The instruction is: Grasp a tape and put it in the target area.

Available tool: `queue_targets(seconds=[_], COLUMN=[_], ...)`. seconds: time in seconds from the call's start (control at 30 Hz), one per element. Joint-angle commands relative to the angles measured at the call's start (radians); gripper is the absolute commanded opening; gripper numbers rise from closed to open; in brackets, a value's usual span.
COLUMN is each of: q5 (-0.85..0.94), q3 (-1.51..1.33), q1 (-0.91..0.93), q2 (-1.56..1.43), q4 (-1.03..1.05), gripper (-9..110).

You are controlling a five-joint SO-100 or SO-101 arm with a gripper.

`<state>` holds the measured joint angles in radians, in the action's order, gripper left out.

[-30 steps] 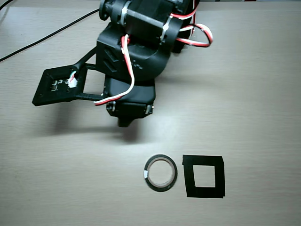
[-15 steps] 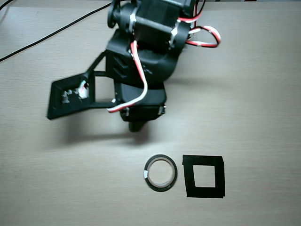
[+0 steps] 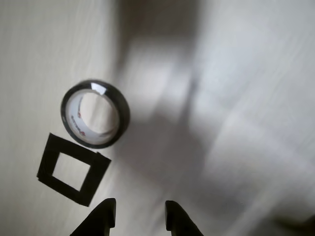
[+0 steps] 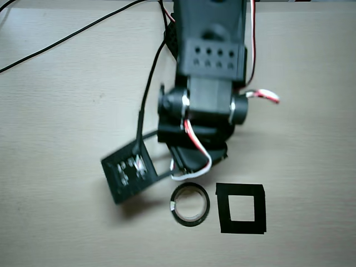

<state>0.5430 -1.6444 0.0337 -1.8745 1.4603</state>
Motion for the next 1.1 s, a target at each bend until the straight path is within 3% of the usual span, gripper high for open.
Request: queue_targets(seconds=[0.0, 1.07], q5=[0.009, 0.107], q3=[0.048, 0.097], q1=[-0.012, -0.043], q2=[0.018, 0.365], q4=[-0.041, -0.262], gripper=[11, 10])
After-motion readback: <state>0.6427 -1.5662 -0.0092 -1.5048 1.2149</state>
